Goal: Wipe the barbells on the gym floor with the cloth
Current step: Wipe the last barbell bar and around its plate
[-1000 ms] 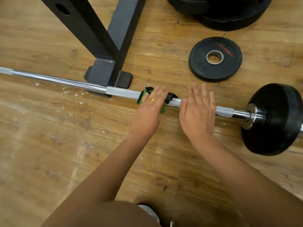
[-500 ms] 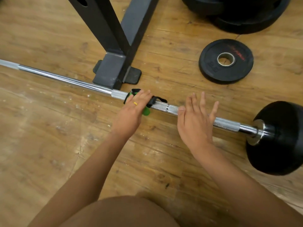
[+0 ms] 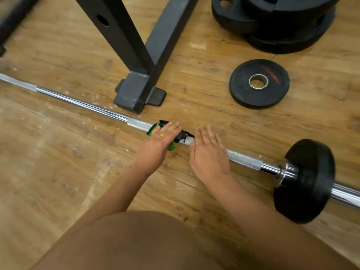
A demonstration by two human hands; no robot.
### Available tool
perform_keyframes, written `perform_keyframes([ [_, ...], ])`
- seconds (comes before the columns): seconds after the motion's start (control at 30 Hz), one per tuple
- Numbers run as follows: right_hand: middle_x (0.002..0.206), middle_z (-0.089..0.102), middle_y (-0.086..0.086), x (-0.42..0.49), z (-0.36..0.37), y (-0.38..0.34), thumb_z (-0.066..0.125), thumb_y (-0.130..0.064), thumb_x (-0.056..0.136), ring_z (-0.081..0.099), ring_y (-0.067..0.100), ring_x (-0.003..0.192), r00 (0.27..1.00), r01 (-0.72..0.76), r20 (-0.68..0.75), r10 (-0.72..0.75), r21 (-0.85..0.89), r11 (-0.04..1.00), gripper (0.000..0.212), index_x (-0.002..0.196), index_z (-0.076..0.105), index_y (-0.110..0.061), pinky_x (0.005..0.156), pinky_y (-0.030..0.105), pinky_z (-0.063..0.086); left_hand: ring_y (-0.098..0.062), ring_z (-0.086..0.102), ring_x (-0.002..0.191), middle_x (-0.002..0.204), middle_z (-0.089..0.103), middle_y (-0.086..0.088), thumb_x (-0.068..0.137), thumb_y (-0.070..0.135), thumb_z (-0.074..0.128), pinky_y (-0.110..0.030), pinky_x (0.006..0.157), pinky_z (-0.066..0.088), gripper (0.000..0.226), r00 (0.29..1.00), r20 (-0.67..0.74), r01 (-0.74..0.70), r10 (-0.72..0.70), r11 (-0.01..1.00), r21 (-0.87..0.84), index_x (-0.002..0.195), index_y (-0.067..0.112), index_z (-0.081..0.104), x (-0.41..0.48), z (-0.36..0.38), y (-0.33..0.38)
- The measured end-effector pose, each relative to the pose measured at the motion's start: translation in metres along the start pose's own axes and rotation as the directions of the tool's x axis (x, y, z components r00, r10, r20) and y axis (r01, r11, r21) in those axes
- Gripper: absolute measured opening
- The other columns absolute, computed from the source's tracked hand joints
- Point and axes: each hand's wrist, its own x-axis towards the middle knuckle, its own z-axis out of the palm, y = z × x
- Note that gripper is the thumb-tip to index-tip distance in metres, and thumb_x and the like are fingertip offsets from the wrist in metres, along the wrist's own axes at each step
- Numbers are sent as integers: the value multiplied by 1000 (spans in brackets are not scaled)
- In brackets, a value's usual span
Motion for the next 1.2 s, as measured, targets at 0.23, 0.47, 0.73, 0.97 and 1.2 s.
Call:
perform_keyframes([
  [0.23,169,-1,7,-8,3,-3,17,-29,109,-11,21,155,999,13,49,-16,44,999,57,160,5,-8,125,41,-6,-26,28,151,159,38,-5,78,-27,43,-49,120,30,84,980,60,187,-190,981,48,152,13,41,-7,-5,27],
  [0.47,168,-10,9,-12,-9,-12,18,-25,107,-20,24,153,981,-29,194,17,60,998,59,160,-3,-7,123,45,-13,-20,21,153,164,25,-8,84,-24,38,-22,119,12,84,932,332,114,-149,986,124,158,13,27,3,-46,32],
  [0.73,168,8,8,-10,15,-31,15,-35,108,-8,21,155,1000,-18,23,17,39,999,59,160,13,-7,123,46,-12,-20,29,150,161,33,-7,84,-22,41,-29,122,23,83,948,317,-37,12,997,71,157,17,32,-10,-46,-7],
  [0.97,163,29,2,-8,32,-44,16,-41,106,7,18,155,975,-157,-164,149,-41,987,60,156,31,-12,124,50,-2,-28,44,140,156,44,-3,83,-20,49,-39,108,42,80,988,150,34,-46,996,78,153,18,40,-20,-52,-50],
  [1.2,155,44,3,-6,43,-48,22,-41,105,20,19,153,938,-228,-286,197,-78,971,58,149,45,-11,124,51,9,-26,33,147,158,40,-8,74,-28,56,-44,119,23,92,960,179,-226,215,973,41,154,15,38,-21,-33,-54],
])
